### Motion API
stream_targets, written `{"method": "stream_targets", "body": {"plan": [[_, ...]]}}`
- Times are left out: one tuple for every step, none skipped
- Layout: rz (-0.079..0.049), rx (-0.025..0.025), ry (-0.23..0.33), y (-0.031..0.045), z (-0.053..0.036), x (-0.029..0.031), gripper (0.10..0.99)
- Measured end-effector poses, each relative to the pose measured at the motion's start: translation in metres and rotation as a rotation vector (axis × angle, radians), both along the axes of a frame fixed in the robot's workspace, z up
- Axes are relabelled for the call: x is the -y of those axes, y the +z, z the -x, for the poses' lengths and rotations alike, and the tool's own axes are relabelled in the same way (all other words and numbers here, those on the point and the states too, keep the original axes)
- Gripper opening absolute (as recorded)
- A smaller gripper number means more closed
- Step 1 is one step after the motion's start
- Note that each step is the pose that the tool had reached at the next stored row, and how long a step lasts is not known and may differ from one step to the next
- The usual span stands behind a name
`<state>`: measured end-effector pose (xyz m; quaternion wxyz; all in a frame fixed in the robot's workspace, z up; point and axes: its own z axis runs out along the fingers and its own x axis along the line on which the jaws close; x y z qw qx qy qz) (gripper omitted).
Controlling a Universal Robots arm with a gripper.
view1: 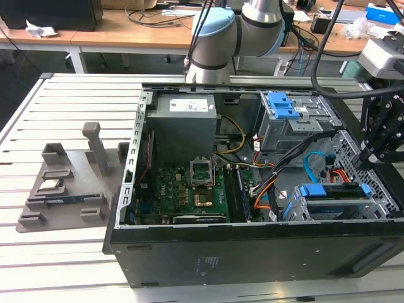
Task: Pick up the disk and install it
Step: 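Insert the second disk wire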
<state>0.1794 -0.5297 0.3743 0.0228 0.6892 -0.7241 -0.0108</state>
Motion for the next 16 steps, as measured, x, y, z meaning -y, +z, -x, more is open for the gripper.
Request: {"method": "stream_targets", "body": {"plan": [[0.000,0.0000,0.000,0.0000,0.0000,0.0000,0.173],[0.000,0.0000,0.000,0.0000,0.0000,0.0000,0.173],[0.000,0.0000,0.000,0.0000,0.0000,0.0000,0.302],[0.000,0.0000,0.000,0.0000,0.0000,0.0000,0.302],[0.000,0.0000,0.000,0.0001,0.0000,0.0000,0.302],[0.000,0.0000,0.000,0.0002,0.0000,-0.0002,0.302],[0.000,0.0000,0.000,0.0003,0.0001,-0.0010,0.302],[0.000,0.0000,0.000,0.0001,0.0002,-0.0021,0.302],[0.000,0.0000,0.000,0.0000,0.0006,-0.0040,0.302],[0.000,0.0000,0.000,-0.0002,0.0009,-0.0055,0.302],[0.000,0.0000,0.001,-0.0003,0.0013,-0.0067,0.302],[0.000,0.0000,0.001,-0.0007,0.0022,-0.0094,0.302],[0.000,0.0000,0.002,-0.0008,0.0031,-0.0137,0.302],[0.000,0.0000,0.004,-0.0009,0.0054,-0.0227,0.302],[0.000,0.0000,0.005,-0.0010,0.0077,-0.0274,0.302],[0.000,-0.0001,0.006,-0.0013,0.0115,-0.0305,0.302]]}}
